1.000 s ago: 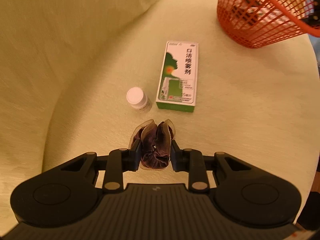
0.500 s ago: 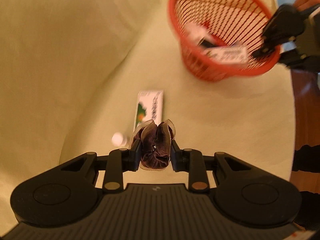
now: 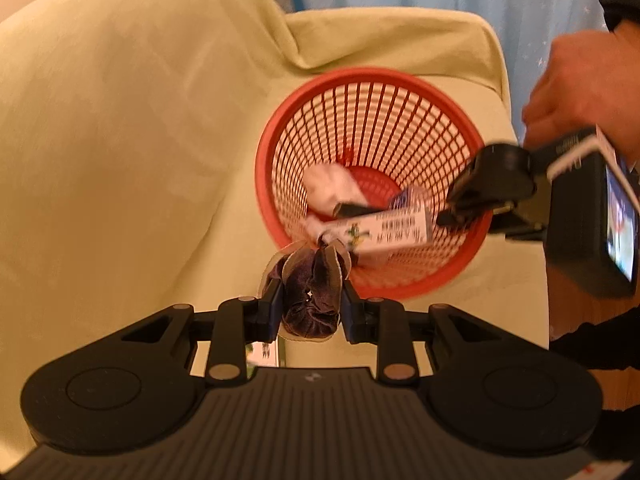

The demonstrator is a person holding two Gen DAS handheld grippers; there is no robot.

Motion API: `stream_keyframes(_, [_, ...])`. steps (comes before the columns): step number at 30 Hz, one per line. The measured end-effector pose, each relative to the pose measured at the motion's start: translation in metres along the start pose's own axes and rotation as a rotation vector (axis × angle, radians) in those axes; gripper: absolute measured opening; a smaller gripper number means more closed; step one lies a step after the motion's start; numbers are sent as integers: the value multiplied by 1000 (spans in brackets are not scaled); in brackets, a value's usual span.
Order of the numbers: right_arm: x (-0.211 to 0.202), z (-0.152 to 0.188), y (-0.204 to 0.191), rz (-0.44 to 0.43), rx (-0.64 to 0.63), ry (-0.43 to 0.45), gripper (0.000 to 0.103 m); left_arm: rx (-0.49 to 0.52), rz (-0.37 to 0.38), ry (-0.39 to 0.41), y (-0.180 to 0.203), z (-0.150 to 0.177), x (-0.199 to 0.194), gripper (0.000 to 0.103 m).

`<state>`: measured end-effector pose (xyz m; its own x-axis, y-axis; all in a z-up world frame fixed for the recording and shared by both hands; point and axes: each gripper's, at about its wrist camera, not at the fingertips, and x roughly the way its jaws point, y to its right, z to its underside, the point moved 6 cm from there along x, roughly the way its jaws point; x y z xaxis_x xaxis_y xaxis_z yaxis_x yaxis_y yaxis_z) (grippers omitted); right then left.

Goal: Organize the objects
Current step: 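Carry the scrunchie over the wastebasket and open the left gripper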

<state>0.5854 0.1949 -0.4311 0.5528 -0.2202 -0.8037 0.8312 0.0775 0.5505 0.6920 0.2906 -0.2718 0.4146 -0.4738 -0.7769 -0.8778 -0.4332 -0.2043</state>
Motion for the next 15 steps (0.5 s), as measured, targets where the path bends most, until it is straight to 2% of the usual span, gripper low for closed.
stream_keyframes(8, [2,-1,1,1,10,7,0,35,39,58,8,-36,14,27])
stream_keyframes(9, [2,-1,1,1,12,8,0,38,50,65,10,-41,17,31])
stream_keyframes(11, [3,-1,2,1,15,9,0,27,62,89,12,-48,22,57])
stream_keyframes(15, [4,-1,2,-1,19,13,0,13,63,104,12,-52,27,59])
